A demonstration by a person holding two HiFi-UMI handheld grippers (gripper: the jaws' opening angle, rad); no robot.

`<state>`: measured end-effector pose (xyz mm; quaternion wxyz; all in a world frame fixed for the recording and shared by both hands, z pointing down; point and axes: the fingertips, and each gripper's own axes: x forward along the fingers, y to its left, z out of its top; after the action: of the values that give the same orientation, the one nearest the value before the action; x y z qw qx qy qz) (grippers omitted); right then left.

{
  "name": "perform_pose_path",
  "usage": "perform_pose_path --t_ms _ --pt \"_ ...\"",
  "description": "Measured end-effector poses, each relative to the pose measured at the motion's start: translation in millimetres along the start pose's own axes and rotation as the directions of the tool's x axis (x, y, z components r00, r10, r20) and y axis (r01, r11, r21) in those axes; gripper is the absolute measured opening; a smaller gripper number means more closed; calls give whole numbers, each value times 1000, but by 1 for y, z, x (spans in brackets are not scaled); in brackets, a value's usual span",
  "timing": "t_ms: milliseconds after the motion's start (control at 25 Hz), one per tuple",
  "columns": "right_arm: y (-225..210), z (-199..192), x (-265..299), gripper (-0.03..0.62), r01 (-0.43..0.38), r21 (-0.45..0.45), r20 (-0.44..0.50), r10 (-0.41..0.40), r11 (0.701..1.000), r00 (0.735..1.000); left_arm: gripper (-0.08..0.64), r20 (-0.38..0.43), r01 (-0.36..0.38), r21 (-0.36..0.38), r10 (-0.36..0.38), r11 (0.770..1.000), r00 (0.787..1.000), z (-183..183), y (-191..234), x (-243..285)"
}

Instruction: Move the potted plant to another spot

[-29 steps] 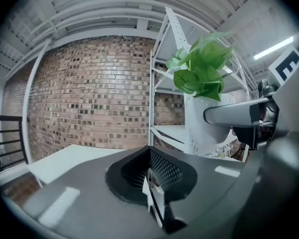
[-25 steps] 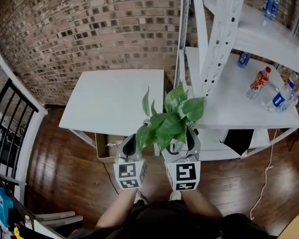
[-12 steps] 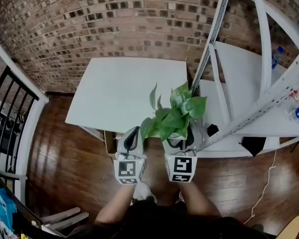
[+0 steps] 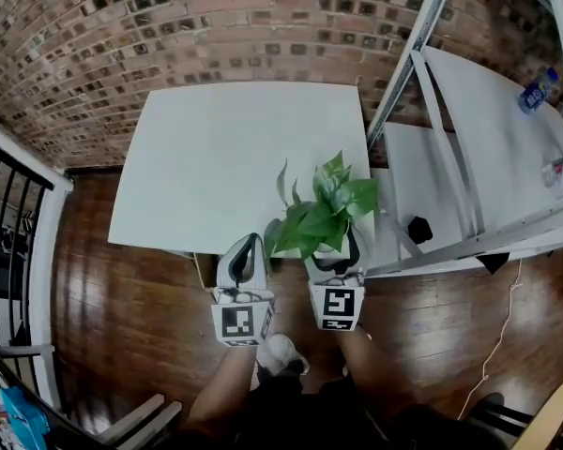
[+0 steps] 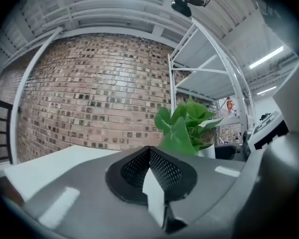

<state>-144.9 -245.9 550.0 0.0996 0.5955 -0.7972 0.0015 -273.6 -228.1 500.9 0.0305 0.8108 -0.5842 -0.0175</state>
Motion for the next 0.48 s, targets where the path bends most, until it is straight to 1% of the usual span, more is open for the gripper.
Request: perform_pose_path --t_ms 160,320,480 --pt "9 -30 19 414 -5 -26 -3 5 1000 1000 17 -19 3 -1 -3 1000 1000 -17 13 7" --pt "17 -58 32 413 -14 -21 -26 14 1000 1000 16 -41 -18 -6 18 1000 999 -28 28 9" --pt "24 -74 43 411 -15 -12 -25 15 1000 1000 17 -49 -29 2 29 1000 998 -38 39 7"
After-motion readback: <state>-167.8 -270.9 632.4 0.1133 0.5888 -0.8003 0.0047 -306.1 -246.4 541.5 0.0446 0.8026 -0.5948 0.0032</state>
